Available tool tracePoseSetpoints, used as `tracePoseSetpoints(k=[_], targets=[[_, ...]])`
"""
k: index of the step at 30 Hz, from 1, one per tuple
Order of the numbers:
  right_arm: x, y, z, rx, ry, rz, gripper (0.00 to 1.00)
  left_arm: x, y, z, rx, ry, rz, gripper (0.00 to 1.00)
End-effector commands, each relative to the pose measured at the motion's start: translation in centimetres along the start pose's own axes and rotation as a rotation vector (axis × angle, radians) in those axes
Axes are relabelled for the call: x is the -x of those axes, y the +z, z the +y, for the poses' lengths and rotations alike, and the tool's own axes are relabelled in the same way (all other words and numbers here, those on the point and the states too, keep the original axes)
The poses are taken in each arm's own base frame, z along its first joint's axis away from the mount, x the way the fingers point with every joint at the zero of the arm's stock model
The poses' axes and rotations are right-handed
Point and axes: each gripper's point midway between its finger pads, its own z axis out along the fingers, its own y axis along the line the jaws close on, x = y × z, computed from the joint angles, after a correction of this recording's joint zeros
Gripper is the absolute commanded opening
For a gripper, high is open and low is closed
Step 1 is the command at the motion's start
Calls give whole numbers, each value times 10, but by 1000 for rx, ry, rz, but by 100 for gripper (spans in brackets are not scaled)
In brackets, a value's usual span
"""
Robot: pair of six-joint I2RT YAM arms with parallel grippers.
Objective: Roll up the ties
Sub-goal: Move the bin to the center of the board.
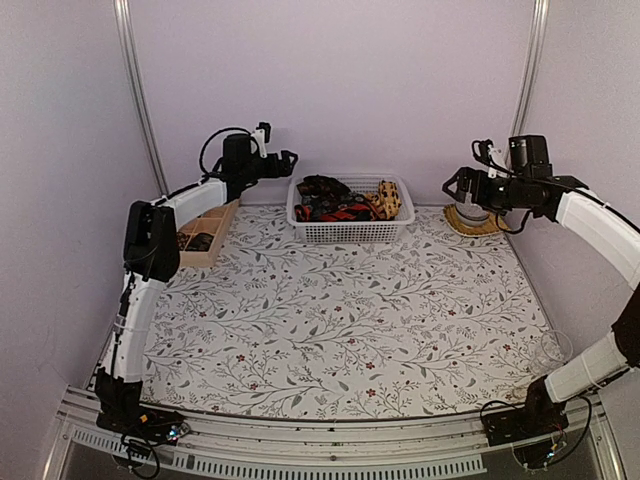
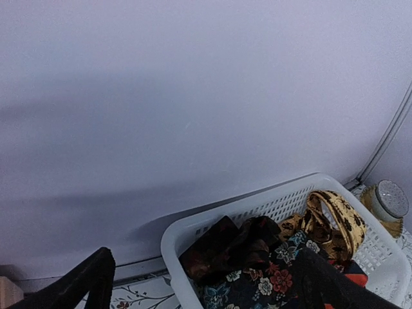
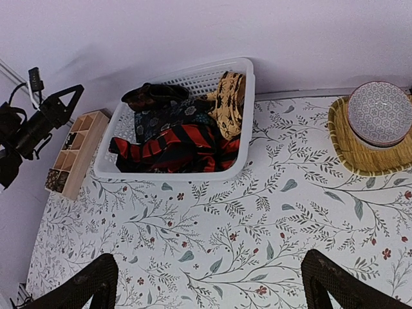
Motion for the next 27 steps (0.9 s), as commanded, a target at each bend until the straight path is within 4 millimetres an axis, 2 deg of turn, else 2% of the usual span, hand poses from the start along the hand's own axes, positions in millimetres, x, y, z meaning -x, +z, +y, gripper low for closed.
tracePoseSetpoints(k=[1, 6, 11, 16, 20, 27], targets=[[-6, 27, 12, 13, -9, 8, 100, -1, 18, -16, -49, -82, -125, 96], [-25, 63, 33, 56, -5, 54, 100, -30, 36, -27, -77, -220, -164, 96], [-38, 85, 48, 73, -35, 96, 100, -37, 43, -34, -101, -330, -211, 92], [-46, 86, 44, 60, -38, 93, 100, -33, 44, -42, -75, -275, -265, 89], [-48, 81, 42, 51, -42, 87, 100, -48, 51, -37, -31, -258, -228, 83], [-41, 68, 49, 75, -51, 57, 100, -69, 54, -29, 67, -190, -179, 83]])
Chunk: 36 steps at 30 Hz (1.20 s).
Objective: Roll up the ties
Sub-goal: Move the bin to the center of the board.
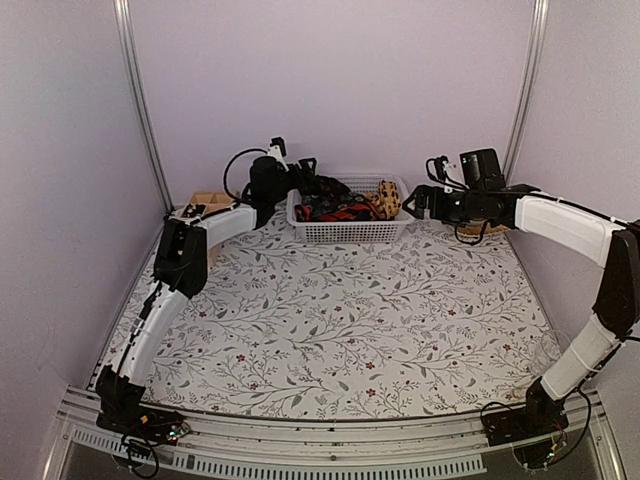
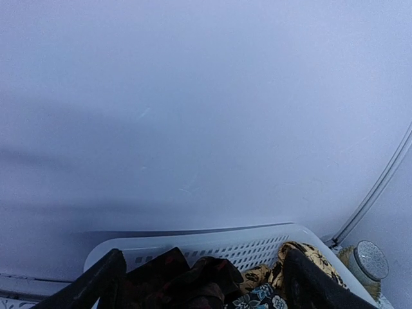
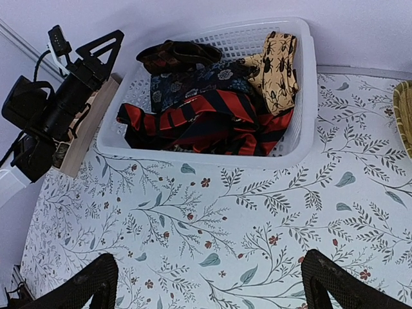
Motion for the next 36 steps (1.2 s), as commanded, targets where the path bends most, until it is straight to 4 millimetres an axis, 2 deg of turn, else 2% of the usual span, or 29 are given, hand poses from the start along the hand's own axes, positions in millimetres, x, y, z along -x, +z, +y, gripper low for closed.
tracePoseSetpoints(k=[1, 3, 7, 16, 19, 22, 24, 25, 28, 31, 34, 36], targets=[[9, -12, 5, 10, -11, -50, 100, -28, 1, 12, 72, 59, 44, 83], [11, -16, 6, 12, -13, -63, 100, -34, 0, 17, 84, 61, 56, 82], [0, -15, 1, 2, -10, -49, 100, -44, 1, 18, 74, 50, 65, 75], [-8, -17, 0, 12, -9, -43, 100, -52, 3, 21, 71, 32, 49, 67], [-9, -17, 1, 21, -7, -44, 100, -57, 3, 24, 68, 25, 49, 53], [-9, -15, 2, 29, -4, -46, 100, -58, 4, 23, 56, 23, 42, 26], [-7, -12, 2, 31, -4, -48, 100, -54, 4, 19, 40, 21, 31, 5], [-6, -9, 3, 34, -8, -48, 100, -50, 4, 16, 27, 21, 19, 0], [4, 2, 4, 25, -45, -59, 97, -31, 4, 2, -22, 25, -22, 0], [33, 22, 12, -7, -156, -112, 97, -8, 2, -17, -77, 32, -43, 0], [56, 60, 9, -65, -228, -114, 97, 18, -8, -42, -124, 50, -47, 0], [64, 96, 4, -98, -253, -85, 97, 36, -18, -53, -131, 83, -58, 1]])
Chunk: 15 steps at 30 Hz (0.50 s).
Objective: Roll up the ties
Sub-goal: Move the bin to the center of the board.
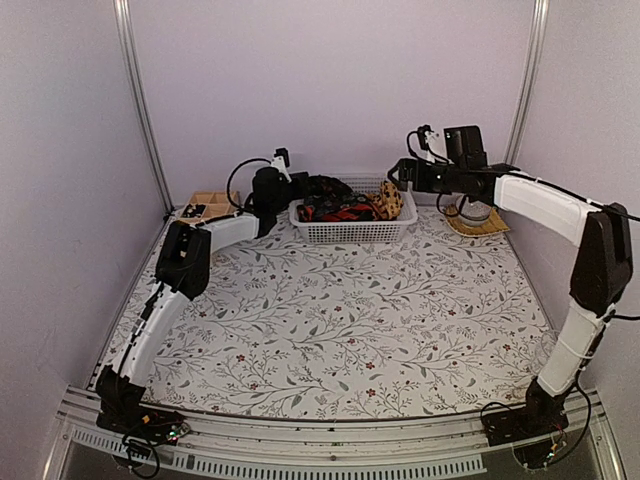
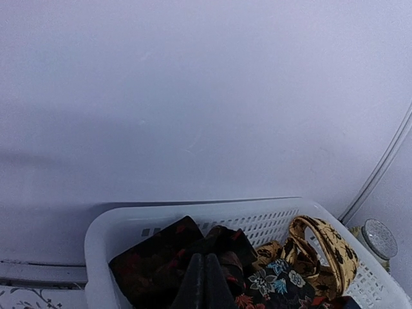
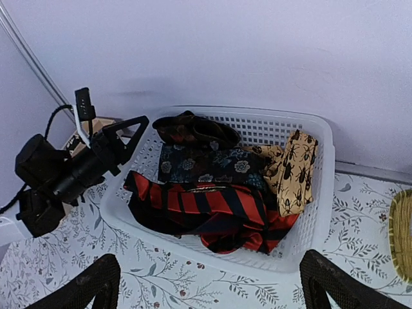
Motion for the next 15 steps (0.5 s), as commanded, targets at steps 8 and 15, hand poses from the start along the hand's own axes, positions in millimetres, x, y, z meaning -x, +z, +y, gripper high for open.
tracePoseSetpoints(k=[8, 15], targets=[[-6, 180, -25, -98, -132, 14, 97, 63, -33, -32, -72, 28, -42, 63], [-35, 208, -27, -52, -44, 20, 96, -7, -22, -9, -124, -112, 85, 52]])
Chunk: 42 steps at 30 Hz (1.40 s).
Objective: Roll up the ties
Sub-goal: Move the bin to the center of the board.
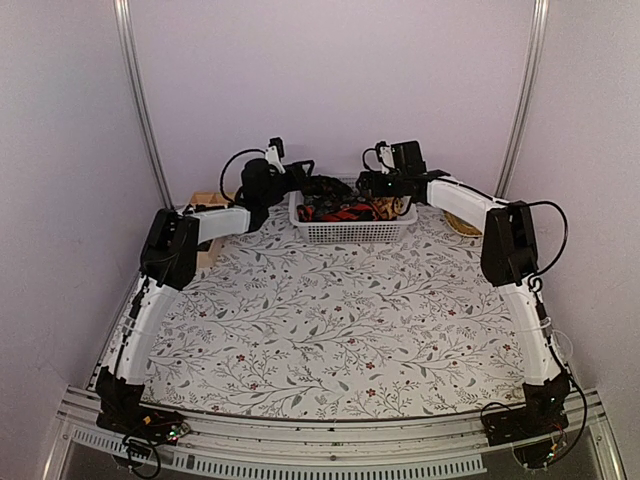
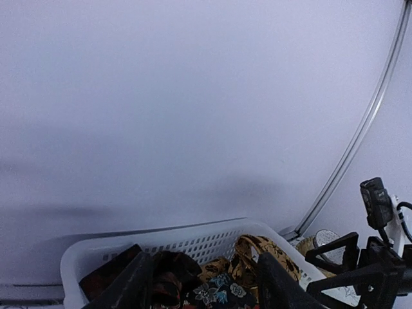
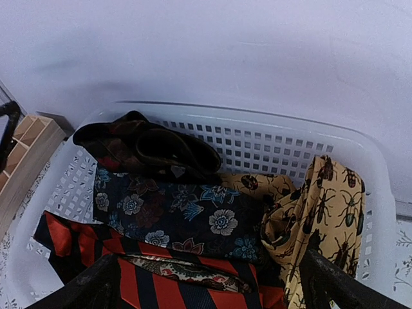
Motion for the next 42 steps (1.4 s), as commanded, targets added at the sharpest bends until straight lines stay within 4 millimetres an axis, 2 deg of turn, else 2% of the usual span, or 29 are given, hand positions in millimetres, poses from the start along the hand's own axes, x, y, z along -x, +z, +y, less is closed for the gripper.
tracePoseSetpoints(k=[1, 4, 9, 13, 16, 19, 20, 24, 27, 30, 36, 37, 42], targets=[[-37, 27, 1, 17, 48, 42, 96, -71, -4, 34, 39, -77, 138, 52], [-38, 18, 1, 16, 49, 48, 96, -72, -8, 42, 124, 4, 152, 53], [-38, 3, 8, 48, 57, 55, 96, -59, -20, 46, 175, 56, 122, 52], [-36, -1, 10, 60, 63, 60, 96, -66, -23, 51, 170, 13, 146, 48], [-35, -3, 12, 69, 63, 62, 96, -70, -25, 49, 135, -45, 148, 41], [-34, -5, 13, 73, 65, 69, 96, -75, -26, 48, 117, -94, 172, 39], [-33, -7, 13, 71, 65, 70, 96, -77, -26, 49, 131, -100, 189, 39], [-20, -16, 18, 88, 65, 48, 96, -73, -36, 51, 167, -101, 188, 51], [-15, -19, 20, 95, 65, 45, 96, -82, -40, 50, 141, -144, 203, 50], [-26, -20, 12, 50, 58, 97, 96, -86, -42, 41, 92, -173, 214, 51], [-89, -27, -7, 7, 74, 323, 97, -72, -51, 8, -43, -211, 164, 55], [-87, -39, -5, 27, 89, 338, 97, -70, -52, 1, -73, -225, 161, 56], [-104, -90, -1, 79, 146, 394, 96, -72, -60, -46, -201, -255, 172, 64]])
